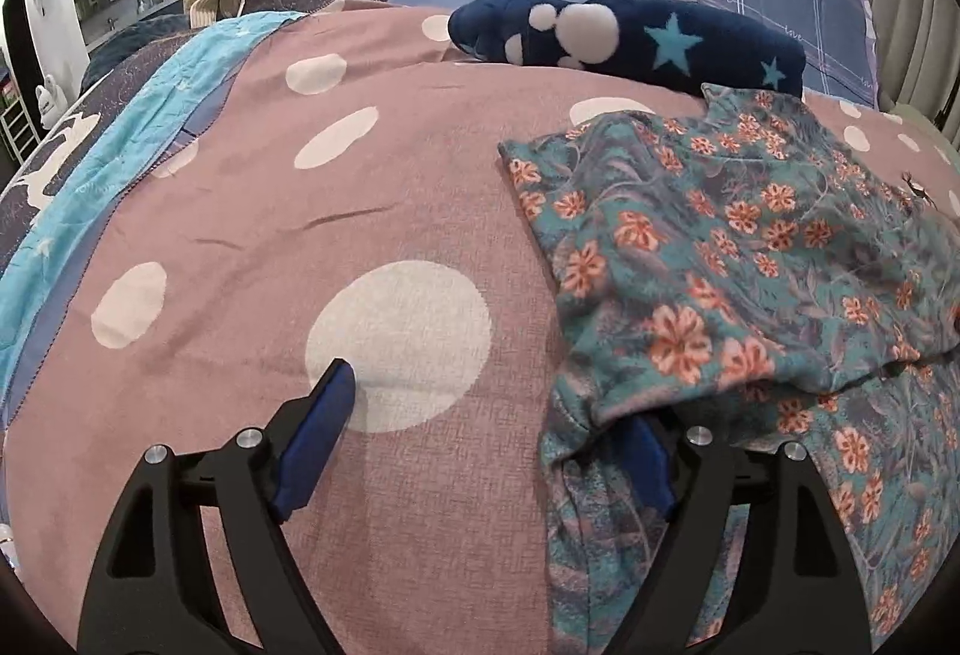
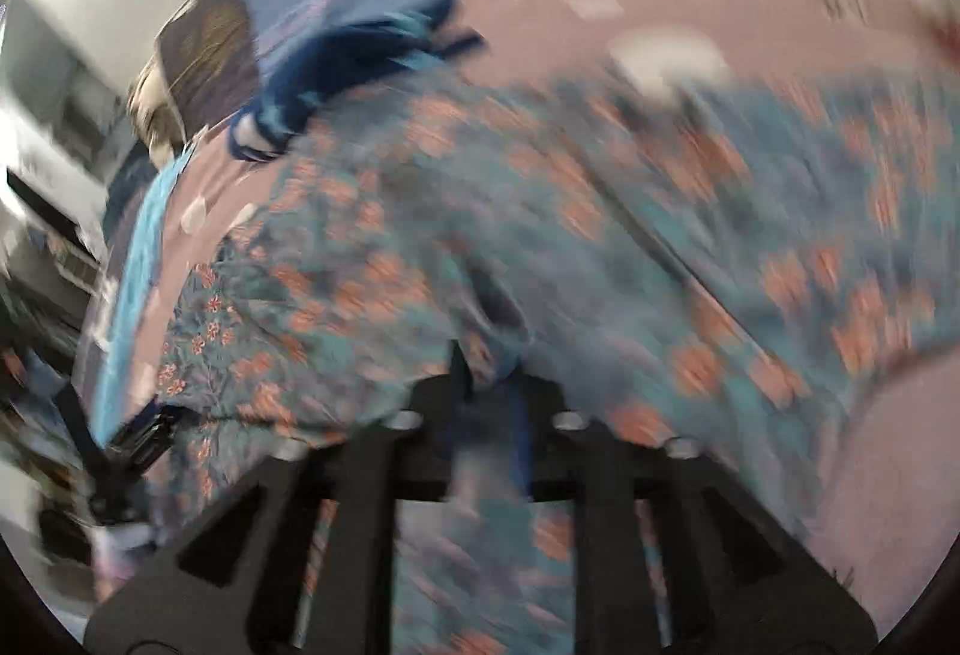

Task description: Fold small clothes

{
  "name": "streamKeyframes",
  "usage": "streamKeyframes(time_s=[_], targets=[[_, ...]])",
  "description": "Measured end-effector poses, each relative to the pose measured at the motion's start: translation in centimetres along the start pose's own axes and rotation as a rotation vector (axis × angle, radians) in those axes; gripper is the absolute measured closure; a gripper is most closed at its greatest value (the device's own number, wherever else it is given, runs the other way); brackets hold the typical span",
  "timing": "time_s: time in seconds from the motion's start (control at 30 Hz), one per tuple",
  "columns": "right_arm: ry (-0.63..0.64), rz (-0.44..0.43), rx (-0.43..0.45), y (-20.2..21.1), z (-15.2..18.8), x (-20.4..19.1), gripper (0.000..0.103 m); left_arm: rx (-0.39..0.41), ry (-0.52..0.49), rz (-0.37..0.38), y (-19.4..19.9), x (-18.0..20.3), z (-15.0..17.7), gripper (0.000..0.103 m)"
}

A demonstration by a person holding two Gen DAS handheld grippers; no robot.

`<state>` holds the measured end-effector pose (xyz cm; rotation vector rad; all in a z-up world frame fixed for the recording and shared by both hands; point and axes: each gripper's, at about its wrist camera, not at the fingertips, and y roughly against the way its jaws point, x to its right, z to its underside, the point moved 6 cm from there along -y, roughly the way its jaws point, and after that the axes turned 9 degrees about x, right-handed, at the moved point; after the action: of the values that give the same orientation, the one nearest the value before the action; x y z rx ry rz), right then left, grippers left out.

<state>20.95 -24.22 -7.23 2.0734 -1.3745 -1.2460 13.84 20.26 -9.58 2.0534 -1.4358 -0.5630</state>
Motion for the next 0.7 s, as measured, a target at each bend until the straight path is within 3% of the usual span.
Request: streamKeyframes(time_s=[0.1, 0.17, 0.27, 0.4, 0.43, 0.47, 0.53, 0.57, 0.63, 0.7], targets=[[0.028, -0.034, 0.014, 0.4, 0.1, 0.1, 0.074, 0.000, 0.005, 0.002, 0.0, -0.1, 0.0, 0.020], [0.049, -0.036, 0.027, 0.4, -0.3, -0.4, 0.061, 0.000, 0.005, 0.000, 0.0, -0.1, 0.1, 0.019], [0.110, -0.012, 0.016, -1.2, -1.5, -1.6, 0.051, 0.002, 0.000, -0.009, 0.0, 0.0, 0.1, 0.019], [0.166, 0.047, 0.019, -4.5, -3.2, -2.9, 0.047, 0.002, -0.006, -0.015, 0.0, 0.0, 0.1, 0.018], [0.176, 0.060, 0.022, -5.0, -3.4, -3.2, 0.056, 0.001, -0.005, -0.020, 0.0, 0.0, 0.1, 0.017], [0.203, 0.078, 0.022, -5.5, -3.7, -3.9, 0.093, 0.000, -0.003, -0.025, -0.1, -0.1, 0.1, 0.015], [0.209, 0.065, 0.042, -4.7, -3.9, -4.8, 0.099, 0.001, -0.001, -0.025, 0.0, -0.2, 0.1, 0.015], [0.225, 0.071, 0.098, -3.4, -4.4, -5.4, 0.099, 0.003, -0.002, -0.027, 0.0, -0.2, 0.1, 0.015], [0.273, 0.141, 0.230, 0.0, -5.8, -5.5, 0.099, 0.006, -0.008, -0.034, 0.1, -0.1, 0.1, 0.015], [0.295, 0.228, 0.282, 1.4, -6.7, -4.3, 0.099, 0.009, -0.019, -0.042, 0.2, 0.0, 0.1, 0.015]])
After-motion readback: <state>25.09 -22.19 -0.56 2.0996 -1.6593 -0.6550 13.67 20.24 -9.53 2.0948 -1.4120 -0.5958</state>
